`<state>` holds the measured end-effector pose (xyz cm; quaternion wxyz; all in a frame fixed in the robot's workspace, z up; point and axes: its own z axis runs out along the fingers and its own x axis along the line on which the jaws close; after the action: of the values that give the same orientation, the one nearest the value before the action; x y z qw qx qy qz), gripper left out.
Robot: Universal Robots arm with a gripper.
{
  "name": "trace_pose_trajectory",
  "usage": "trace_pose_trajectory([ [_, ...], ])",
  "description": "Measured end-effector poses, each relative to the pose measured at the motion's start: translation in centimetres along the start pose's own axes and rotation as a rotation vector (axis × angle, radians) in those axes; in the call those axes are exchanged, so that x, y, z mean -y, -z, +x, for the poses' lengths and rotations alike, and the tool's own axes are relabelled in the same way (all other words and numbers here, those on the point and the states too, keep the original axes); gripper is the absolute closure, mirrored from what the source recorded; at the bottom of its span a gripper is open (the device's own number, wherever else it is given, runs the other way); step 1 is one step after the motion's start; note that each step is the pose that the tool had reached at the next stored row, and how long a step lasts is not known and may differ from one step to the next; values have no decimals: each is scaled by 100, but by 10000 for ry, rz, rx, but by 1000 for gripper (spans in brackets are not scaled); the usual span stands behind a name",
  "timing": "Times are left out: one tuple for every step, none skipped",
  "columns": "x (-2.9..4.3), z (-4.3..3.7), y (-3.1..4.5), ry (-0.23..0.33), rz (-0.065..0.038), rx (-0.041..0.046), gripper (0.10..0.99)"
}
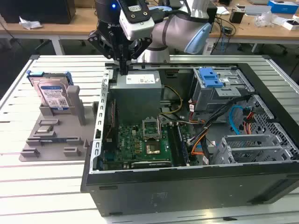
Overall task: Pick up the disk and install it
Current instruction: 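Reach for the disk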
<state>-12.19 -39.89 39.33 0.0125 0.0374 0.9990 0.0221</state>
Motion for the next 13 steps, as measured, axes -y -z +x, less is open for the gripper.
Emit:
trace_pose_trajectory([
  [2, 21, 1, 0, 0, 0, 980],
  [4, 48, 1, 0, 0, 0, 980],
  [5, 66, 2, -1, 1, 0, 980],
  [7, 94, 2, -1, 0, 0, 980],
  [9, 116, 3, 0, 0, 0, 980],
  [10, 132, 4, 1, 0, 0, 980],
  [11, 147, 4, 0, 0, 0, 980],
  [13, 170, 5, 0, 0, 0, 980],
  [15, 198, 5, 0, 1, 0, 980],
  [17, 223, 6, -1, 0, 1, 980],
  [18, 243, 6, -1, 0, 0, 980],
  [21, 279, 7, 0, 0, 0, 980],
  [26, 353, 9, 0, 0, 1, 980],
])
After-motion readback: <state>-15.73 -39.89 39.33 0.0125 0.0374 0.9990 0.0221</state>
